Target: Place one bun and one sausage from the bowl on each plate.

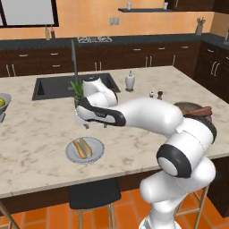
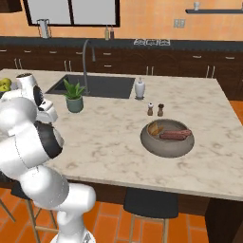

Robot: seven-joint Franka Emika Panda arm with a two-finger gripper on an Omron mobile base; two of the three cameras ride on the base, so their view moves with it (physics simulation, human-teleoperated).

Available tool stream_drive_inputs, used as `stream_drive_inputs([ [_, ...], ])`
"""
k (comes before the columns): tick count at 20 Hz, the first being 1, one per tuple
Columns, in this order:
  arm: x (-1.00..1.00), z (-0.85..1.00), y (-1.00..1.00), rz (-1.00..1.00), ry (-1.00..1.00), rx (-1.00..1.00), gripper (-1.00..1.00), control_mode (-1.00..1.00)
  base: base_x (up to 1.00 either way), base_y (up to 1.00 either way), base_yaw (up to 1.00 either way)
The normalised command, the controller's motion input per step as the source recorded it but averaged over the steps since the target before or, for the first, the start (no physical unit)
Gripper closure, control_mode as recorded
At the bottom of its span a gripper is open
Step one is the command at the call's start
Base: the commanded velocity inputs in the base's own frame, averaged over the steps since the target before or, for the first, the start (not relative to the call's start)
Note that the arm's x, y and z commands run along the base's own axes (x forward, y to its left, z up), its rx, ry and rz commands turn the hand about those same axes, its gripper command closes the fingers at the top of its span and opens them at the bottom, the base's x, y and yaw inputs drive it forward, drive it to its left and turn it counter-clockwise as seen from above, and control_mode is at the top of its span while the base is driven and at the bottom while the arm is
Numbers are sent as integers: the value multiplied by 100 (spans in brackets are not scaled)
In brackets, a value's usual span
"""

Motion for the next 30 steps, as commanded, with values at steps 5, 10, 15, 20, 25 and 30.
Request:
stream_drive_inputs([
  [5,-1,31,-100,-29,7,1,-100,-100,0,0,0],
  [10,-6,3,-100,-35,0,0,-100,-100,0,0,0],
  [15,0,8,-100,-34,0,0,-100,-100,0,0,0],
  [20,1,13,-100,-38,0,0,-100,-100,0,0,0],
  [25,0,5,-100,-36,-6,0,-100,-100,0,0,0],
  [30,0,0,-100,-32,-14,0,-100,-100,0,0,0],
])
